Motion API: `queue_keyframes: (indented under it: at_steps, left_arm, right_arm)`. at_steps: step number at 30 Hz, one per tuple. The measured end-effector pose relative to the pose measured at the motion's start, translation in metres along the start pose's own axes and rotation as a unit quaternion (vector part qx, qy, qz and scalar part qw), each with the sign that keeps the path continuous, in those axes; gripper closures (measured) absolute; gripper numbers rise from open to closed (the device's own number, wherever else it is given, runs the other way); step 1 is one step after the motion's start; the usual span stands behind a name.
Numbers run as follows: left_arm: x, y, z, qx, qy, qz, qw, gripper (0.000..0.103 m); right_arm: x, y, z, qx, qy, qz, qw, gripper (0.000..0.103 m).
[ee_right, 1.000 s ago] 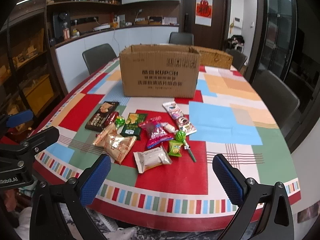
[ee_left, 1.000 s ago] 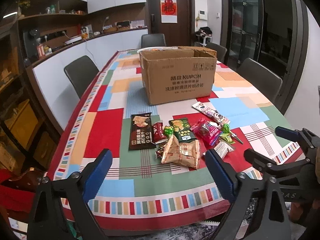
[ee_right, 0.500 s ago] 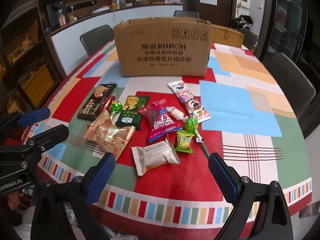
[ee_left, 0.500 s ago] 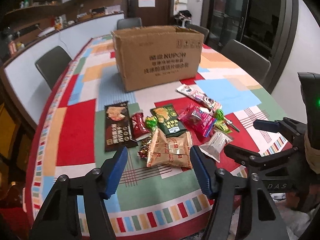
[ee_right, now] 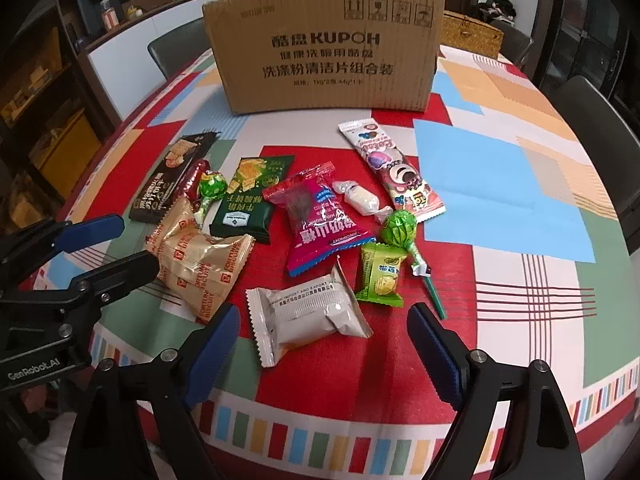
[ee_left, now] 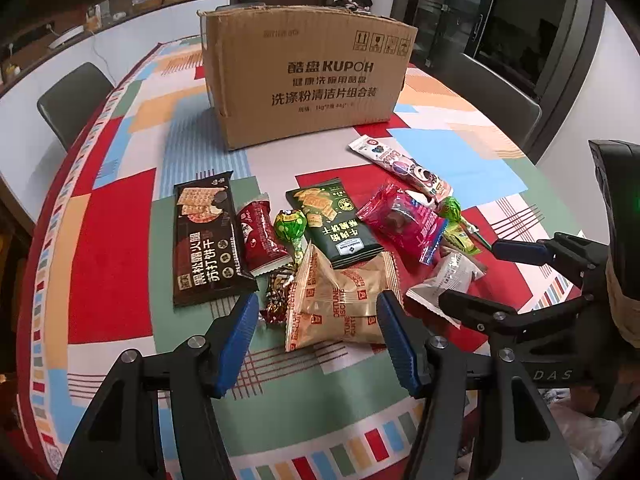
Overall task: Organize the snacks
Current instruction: 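Lower the left tool onto the tan cracker bag while the right tool grasps the white pastry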
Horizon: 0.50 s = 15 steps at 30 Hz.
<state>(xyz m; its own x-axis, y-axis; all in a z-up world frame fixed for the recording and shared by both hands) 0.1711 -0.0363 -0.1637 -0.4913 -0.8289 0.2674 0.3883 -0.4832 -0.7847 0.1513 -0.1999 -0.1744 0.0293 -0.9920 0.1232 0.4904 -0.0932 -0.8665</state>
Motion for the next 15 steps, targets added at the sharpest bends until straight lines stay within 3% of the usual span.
queue_keyframes:
  at_steps: [9,11,15]
  left_arm:
    - [-0.001,0.017,-0.002,-0.024,-0.005,-0.026,0.9994,0.05]
    - [0.001,0.018,-0.002,-0.027,-0.006,-0.034,0.999,0.055]
    - [0.007,0.021,-0.002,-0.033,-0.004,-0.056,0.9979,0.058]
  right_arm:
    - [-0.003,0.013,0.001,-0.018,-0.004,0.009,1.0,0.022]
    - [-0.004,0.016,0.002,-0.021,-0.004,0.012,1.0,0.024]
    - [-0.003,0.02,0.001,-0.029,-0.002,0.019,0.999,0.032]
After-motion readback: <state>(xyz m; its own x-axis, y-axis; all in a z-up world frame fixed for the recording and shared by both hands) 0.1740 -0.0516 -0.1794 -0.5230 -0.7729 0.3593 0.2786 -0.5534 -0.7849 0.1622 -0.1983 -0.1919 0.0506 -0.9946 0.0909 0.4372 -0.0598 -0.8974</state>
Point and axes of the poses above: each gripper's, at about its wrist camera, not at the fingertips, and y roughly the way its jaws point, x to its right, z to its top, the point moved 6 cm from there along y, roughly the way its jaws point, and after that the axes turned 11 degrees about -z, right-handed, at the moved point
